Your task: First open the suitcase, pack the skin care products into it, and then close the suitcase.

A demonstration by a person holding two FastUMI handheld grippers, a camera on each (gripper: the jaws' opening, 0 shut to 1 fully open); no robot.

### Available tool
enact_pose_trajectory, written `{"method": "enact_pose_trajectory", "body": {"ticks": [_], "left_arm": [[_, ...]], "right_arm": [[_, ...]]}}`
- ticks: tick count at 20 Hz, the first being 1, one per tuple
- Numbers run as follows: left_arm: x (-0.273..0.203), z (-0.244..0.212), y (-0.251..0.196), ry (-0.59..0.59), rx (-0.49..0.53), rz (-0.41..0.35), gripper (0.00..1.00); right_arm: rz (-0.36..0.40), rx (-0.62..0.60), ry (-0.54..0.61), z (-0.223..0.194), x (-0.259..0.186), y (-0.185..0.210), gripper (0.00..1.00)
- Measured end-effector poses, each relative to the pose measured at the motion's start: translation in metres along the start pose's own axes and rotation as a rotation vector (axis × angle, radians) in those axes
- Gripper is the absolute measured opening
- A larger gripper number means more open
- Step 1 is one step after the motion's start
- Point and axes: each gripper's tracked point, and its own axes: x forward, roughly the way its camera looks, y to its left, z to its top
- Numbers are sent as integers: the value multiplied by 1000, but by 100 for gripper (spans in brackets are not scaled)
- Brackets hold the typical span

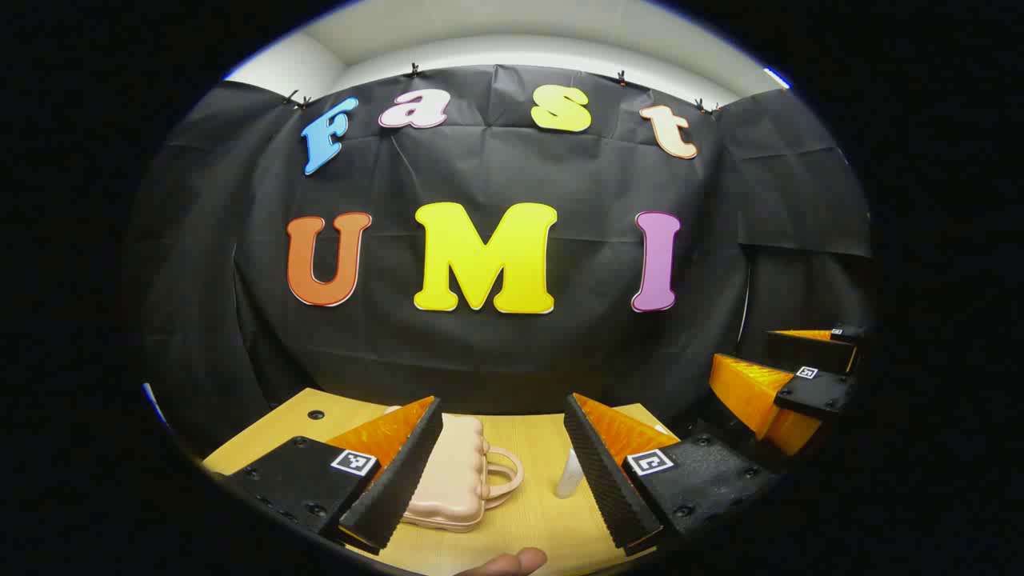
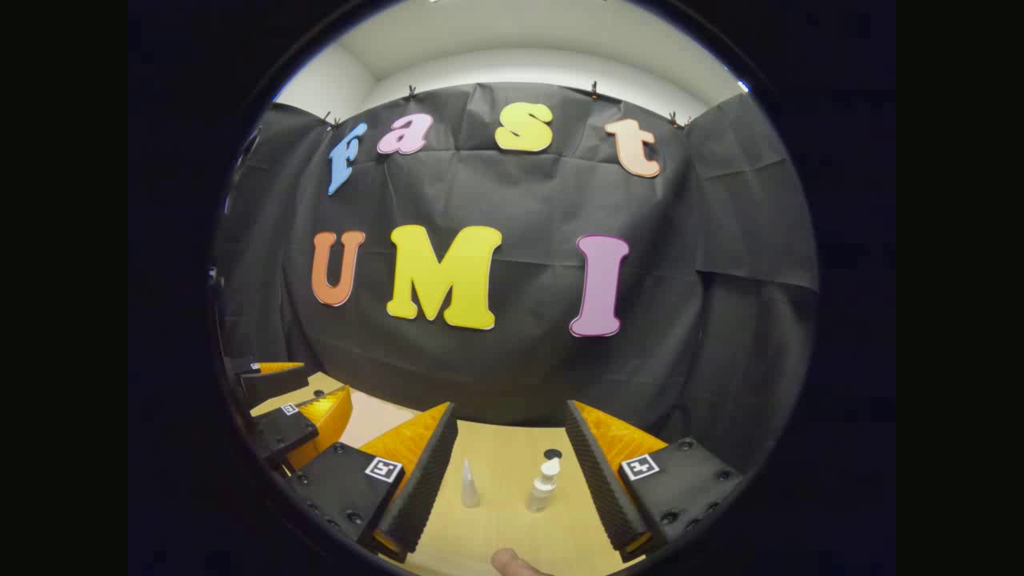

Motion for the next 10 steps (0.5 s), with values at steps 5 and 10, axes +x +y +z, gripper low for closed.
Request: {"method": "enact_pose_trajectory", "body": {"ticks": [5,10], "left_arm": [[2,4,10,2,-11,21,98],[1,-7,12,39,-15,17,98]], "right_arm": [[12,14,16,-2,9,6,81],[-9,17,28,-5,9,-2,81]]}}
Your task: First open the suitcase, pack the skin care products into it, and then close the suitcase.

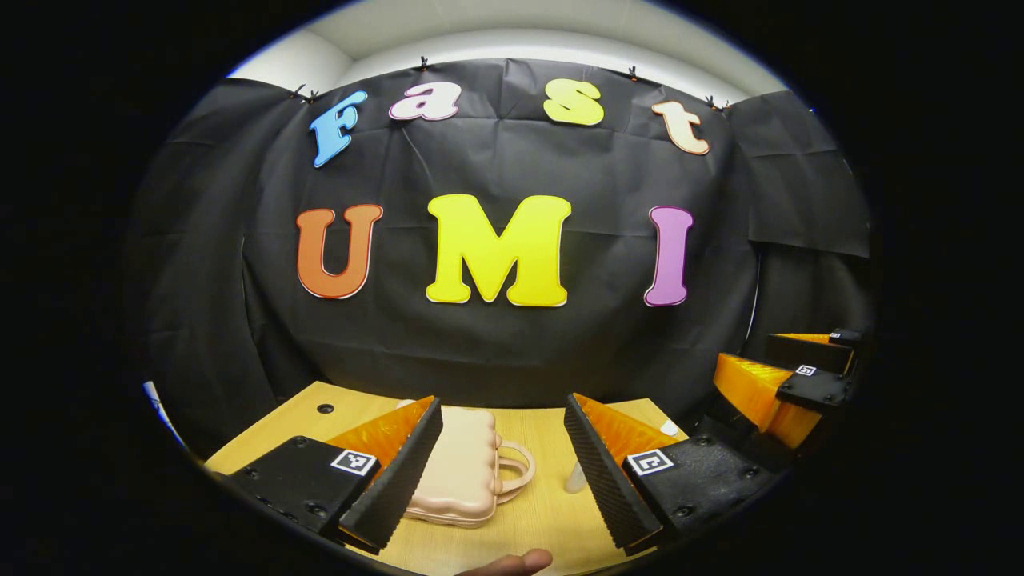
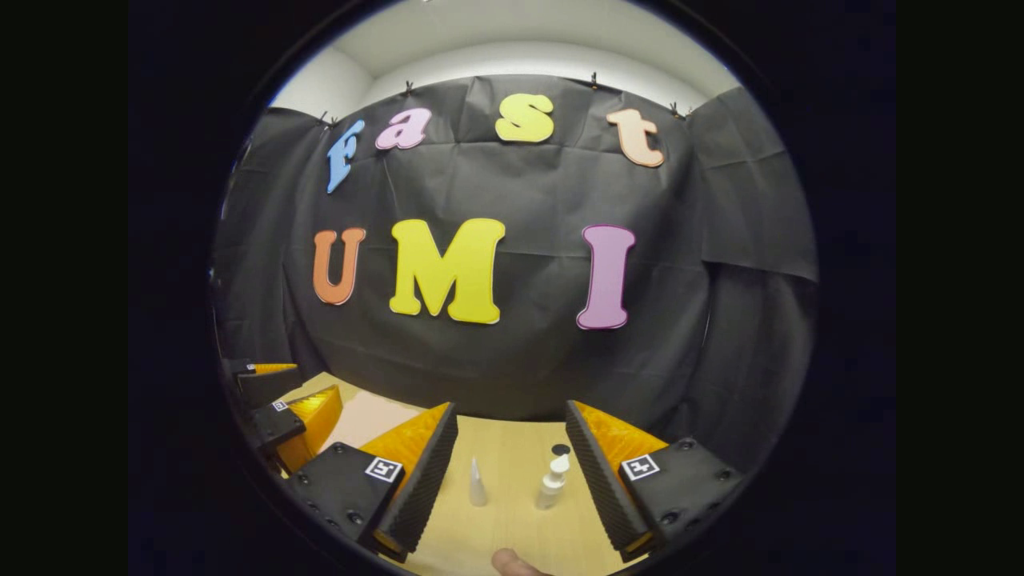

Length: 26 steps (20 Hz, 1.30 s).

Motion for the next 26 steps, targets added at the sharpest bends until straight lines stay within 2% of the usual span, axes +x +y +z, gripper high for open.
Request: {"method": "enact_pose_trajectory", "body": {"ticks": [5,10,13,14,15,17,21,24,26], "left_arm": [[10,-25,-10,41,41,-15,98],[41,-76,-10,68,220,-5,98],[60,-105,-10,75,377,-1,100],[69,-121,-12,97,436,-10,100],[80,-146,-11,136,537,-5,100],[86,-177,-15,172,649,-28,97],[94,-215,-23,219,830,-27,97],[100,-246,-28,317,972,-20,97],[108,-253,-36,312,1059,-10,97]], "right_arm": [[-46,8,12,-9,-3,-21,81],[-123,-7,51,-37,-12,-65,80],[-161,-5,79,-53,-18,-90,80],[-170,12,89,-59,-22,-99,81],[-178,28,98,-65,-24,-107,81],[-188,37,115,-74,-23,-116,81],[-186,29,131,-90,-28,-135,81],[-178,33,148,-100,-30,-146,81],[-178,48,148,-103,-30,-154,81]]}}
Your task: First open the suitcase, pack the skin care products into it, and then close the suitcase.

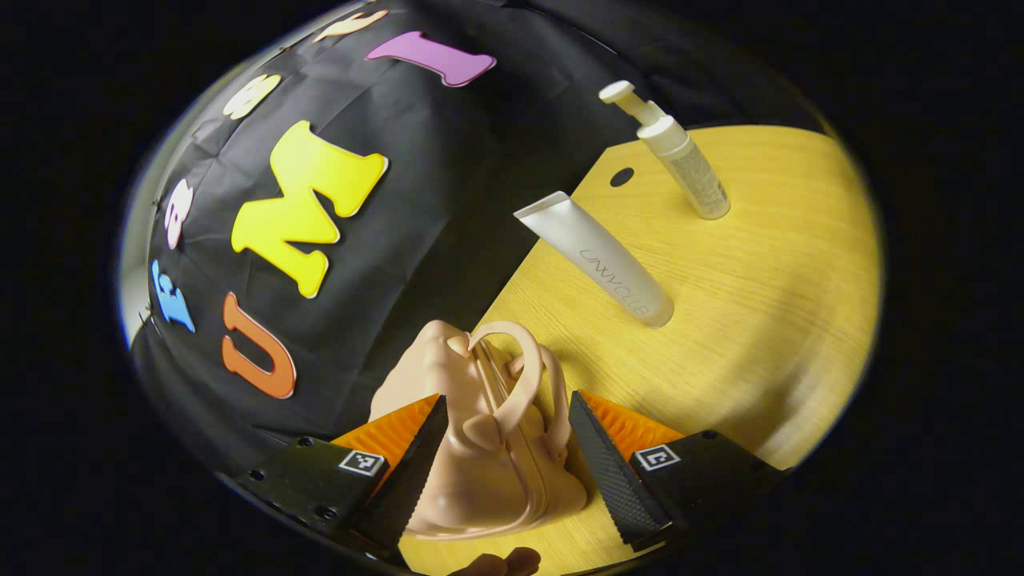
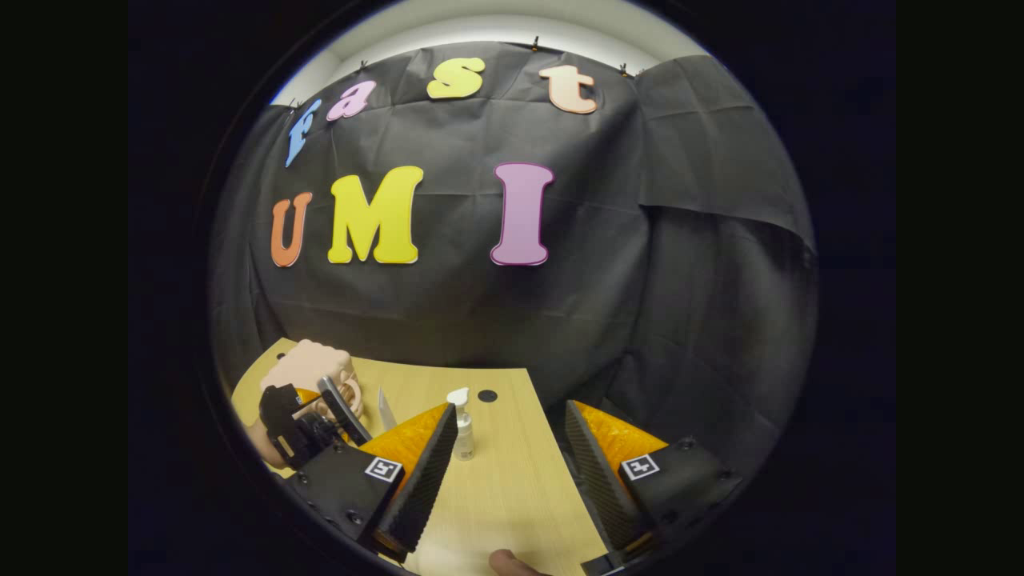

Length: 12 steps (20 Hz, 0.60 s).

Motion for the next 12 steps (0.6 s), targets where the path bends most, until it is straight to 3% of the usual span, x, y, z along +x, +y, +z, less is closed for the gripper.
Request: {"method": "enact_pose_trajectory", "body": {"ticks": [7,10,12], "left_arm": [[25,2,16,48,286,99,93],[32,1,22,48,382,124,81],[39,-15,18,90,424,109,65]], "right_arm": [[20,12,31,-11,8,-32,81],[57,3,41,-18,5,-32,81],[71,-49,34,-14,-3,-19,81]]}}
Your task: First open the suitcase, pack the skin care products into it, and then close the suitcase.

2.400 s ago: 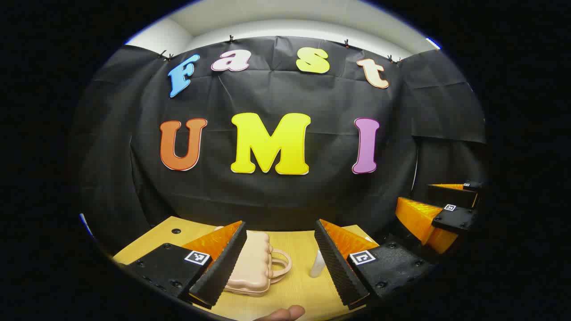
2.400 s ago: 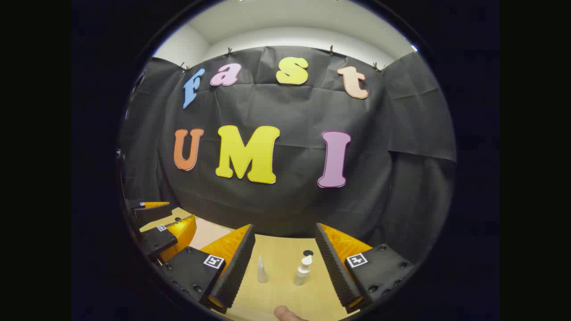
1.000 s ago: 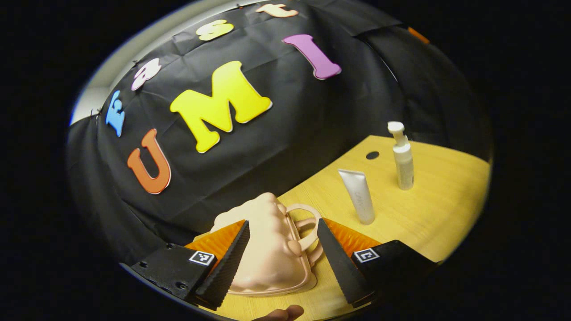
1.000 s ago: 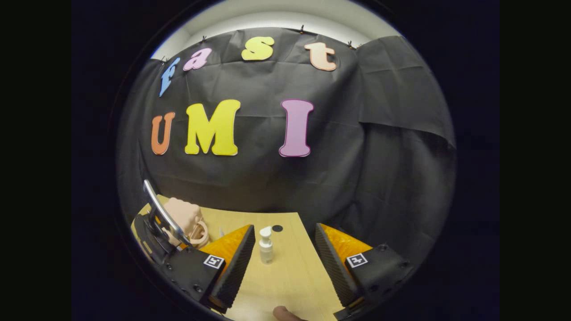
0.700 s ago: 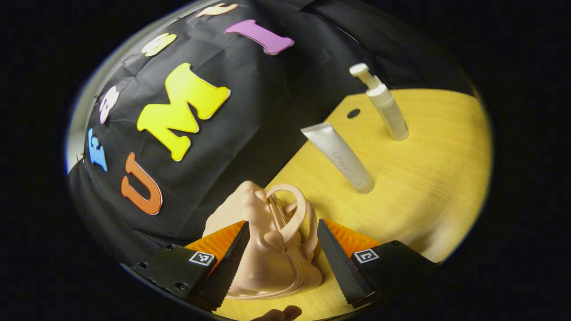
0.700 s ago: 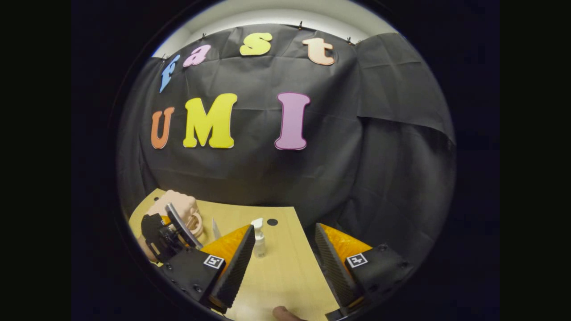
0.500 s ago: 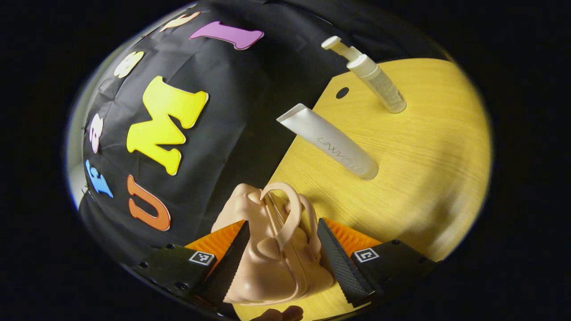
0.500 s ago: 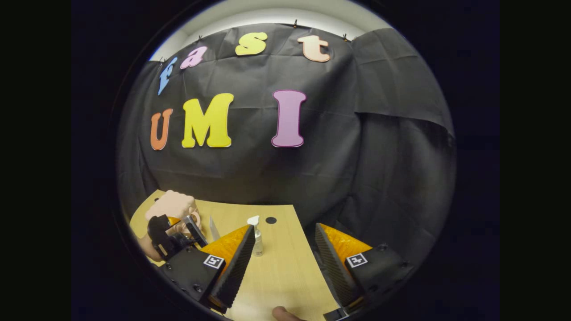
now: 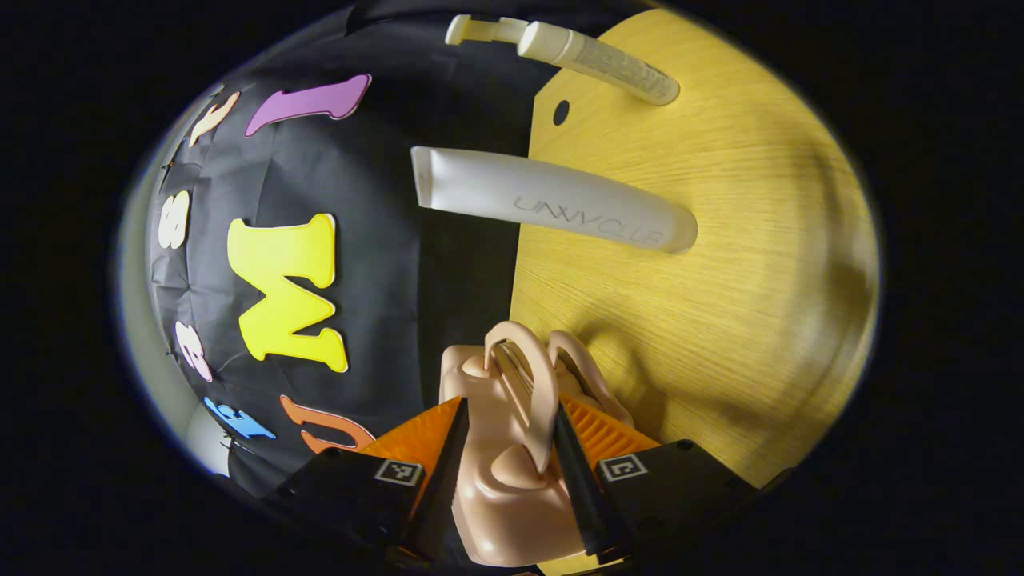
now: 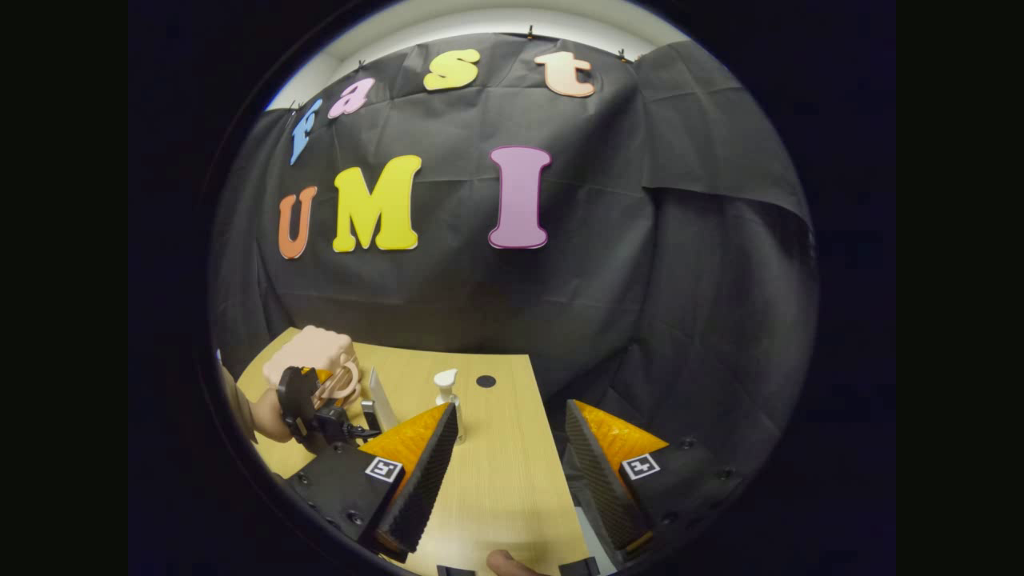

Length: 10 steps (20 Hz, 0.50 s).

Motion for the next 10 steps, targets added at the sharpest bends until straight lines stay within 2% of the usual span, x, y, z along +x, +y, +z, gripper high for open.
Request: {"method": "enact_pose_trajectory", "body": {"ticks": [2,4,7,9,10], "left_arm": [[2,0,-9,-19,-15,-31,48],[0,1,-4,-39,34,-37,34],[0,1,-9,-61,95,-75,22],[1,2,-10,-84,83,-86,15],[-2,3,-9,-99,51,-93,18]], "right_arm": [[25,-48,-44,15,-18,26,81],[44,-86,-52,16,-23,49,81],[56,-72,-25,13,-30,79,81],[46,-93,-32,15,-30,90,80],[49,-96,-36,16,-31,95,81]]}}
